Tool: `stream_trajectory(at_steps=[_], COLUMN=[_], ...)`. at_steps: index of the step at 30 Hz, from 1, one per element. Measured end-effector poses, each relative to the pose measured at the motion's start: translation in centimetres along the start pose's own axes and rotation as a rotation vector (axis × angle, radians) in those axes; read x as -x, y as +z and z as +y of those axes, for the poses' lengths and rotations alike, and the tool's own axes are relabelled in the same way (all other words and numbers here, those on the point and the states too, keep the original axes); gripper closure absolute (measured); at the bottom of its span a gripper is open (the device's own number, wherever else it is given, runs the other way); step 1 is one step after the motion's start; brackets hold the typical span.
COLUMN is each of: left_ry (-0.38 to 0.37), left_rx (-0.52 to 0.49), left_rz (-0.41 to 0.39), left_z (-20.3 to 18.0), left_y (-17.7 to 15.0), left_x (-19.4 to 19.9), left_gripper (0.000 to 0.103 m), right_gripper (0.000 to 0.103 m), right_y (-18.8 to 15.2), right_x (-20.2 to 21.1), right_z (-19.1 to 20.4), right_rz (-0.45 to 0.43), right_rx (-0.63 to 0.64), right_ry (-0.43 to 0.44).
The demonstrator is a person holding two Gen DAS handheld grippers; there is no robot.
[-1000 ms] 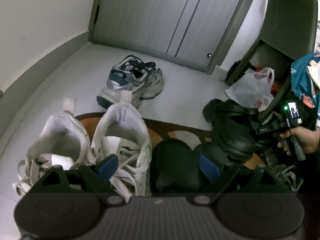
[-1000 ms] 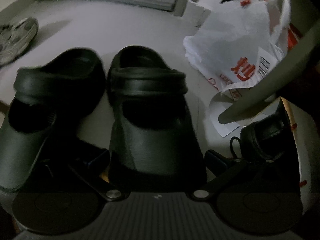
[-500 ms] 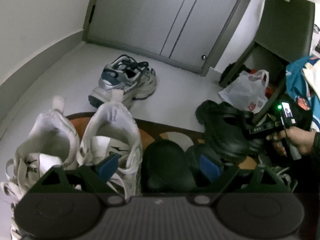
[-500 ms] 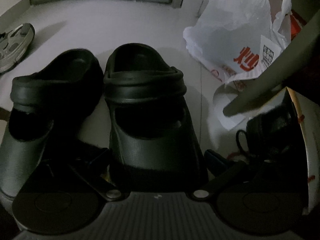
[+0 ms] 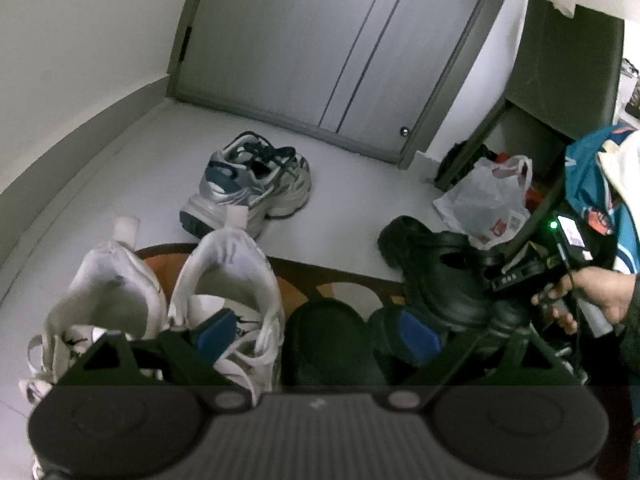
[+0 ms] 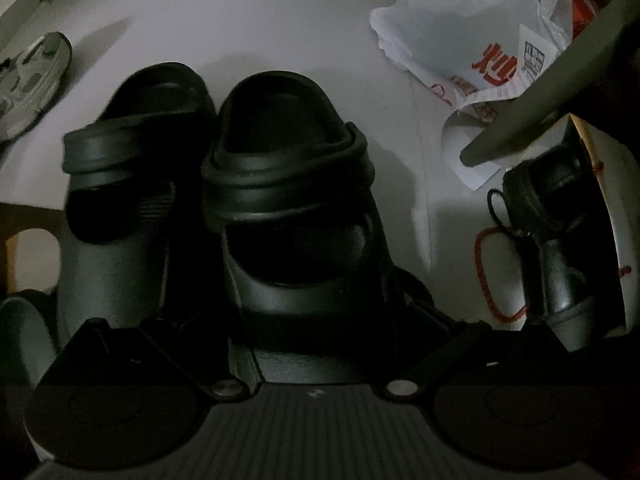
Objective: Organize scattered shoes
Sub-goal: 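Set the black clogs side by side on the mat and open the right gripper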
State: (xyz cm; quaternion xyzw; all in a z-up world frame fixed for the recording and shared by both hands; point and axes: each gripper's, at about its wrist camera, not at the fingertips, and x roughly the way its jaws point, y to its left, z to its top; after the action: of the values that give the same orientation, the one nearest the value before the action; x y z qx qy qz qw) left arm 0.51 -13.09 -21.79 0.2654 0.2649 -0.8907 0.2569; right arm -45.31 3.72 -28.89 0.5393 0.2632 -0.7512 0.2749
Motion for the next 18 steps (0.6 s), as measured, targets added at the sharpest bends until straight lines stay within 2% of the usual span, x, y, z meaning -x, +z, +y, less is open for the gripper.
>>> stream_trajectory(at_steps=[4,8,12,18], left_ry=[0.004,0.002,-0.011,-0.032], left_rx=[-0.023,-0.046,-0.049,-0.028], left_rz=[0.003,0.015,0.012,0.007], left_z=[-0.3,-0.7,-0.9,-0.7], left_y=[0.0,0.5,1.2,1.3], left_x=[0.0,0.2,0.6,0.9], left_gripper=[0.012,0.012,0.012,0.012], right_gripper=[0.002,0.002,0.002,0.002], right_y=[-0.4,-0.9,-0.5,-0.2], right_x=[1.1,3.3,7.9,11.7], right_z=[0.0,1.1,2.3,2.9], right_rz=[-0.014,-0.003,-0.047,-0.095], right_rx=[-0.009,0.052,0.142,0.163], right_ry=[0.034,0.027,0.041,0.066])
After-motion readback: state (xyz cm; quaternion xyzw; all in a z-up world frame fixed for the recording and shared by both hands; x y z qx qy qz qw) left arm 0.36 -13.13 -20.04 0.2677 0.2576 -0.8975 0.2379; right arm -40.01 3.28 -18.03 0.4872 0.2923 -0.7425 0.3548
